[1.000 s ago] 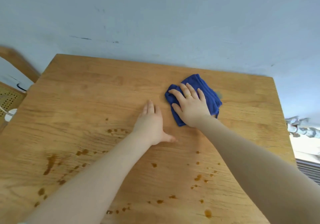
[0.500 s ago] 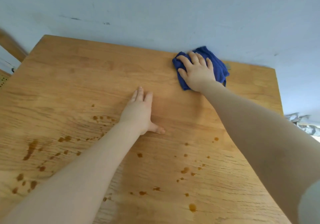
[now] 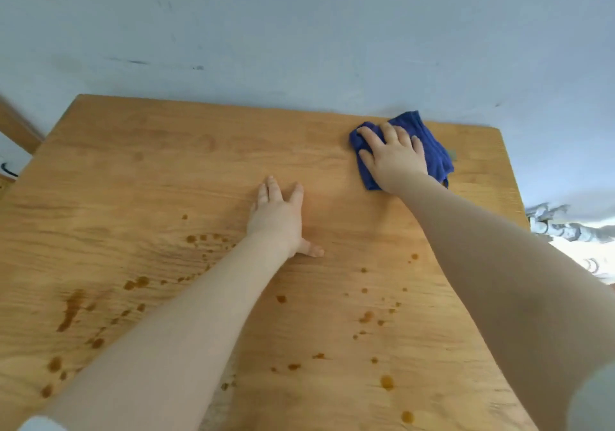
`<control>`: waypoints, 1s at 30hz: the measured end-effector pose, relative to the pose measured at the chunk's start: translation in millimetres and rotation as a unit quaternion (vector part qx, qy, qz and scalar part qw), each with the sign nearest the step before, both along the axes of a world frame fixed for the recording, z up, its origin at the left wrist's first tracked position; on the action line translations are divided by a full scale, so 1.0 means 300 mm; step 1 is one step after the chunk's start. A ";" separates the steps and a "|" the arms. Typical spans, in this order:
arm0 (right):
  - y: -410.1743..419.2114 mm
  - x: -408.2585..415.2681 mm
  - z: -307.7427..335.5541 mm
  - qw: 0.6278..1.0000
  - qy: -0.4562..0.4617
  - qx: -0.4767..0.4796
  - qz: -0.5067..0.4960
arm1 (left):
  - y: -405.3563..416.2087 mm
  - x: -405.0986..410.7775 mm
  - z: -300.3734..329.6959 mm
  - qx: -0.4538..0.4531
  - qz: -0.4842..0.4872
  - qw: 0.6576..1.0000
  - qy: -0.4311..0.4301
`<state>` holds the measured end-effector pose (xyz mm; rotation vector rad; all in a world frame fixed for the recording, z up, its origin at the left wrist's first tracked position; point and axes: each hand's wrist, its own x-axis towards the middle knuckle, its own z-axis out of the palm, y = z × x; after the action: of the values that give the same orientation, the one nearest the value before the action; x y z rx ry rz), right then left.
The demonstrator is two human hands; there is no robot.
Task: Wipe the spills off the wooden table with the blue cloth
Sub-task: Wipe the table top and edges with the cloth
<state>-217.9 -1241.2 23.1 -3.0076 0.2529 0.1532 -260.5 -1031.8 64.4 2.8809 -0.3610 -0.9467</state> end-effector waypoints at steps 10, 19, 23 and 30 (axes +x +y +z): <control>0.056 -0.313 0.047 0.994 0.075 0.006 0.081 | -0.012 -0.014 0.047 0.026 0.005 1.000 0.007; -0.188 -0.002 -0.005 0.999 0.021 0.021 0.036 | -0.022 -0.027 0.031 0.050 0.012 0.999 0.008; -0.210 -0.152 0.002 0.998 0.021 0.016 0.062 | -0.100 -0.079 0.074 0.071 -0.006 0.997 -0.027; -0.377 -0.314 0.021 0.983 0.028 0.017 0.182 | -0.344 -0.183 0.074 0.021 -0.038 0.995 -0.086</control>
<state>-312.2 -1354.2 29.3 -2.9871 -0.2955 0.2723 -315.5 -1135.1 86.5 3.0151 -0.4716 -0.7260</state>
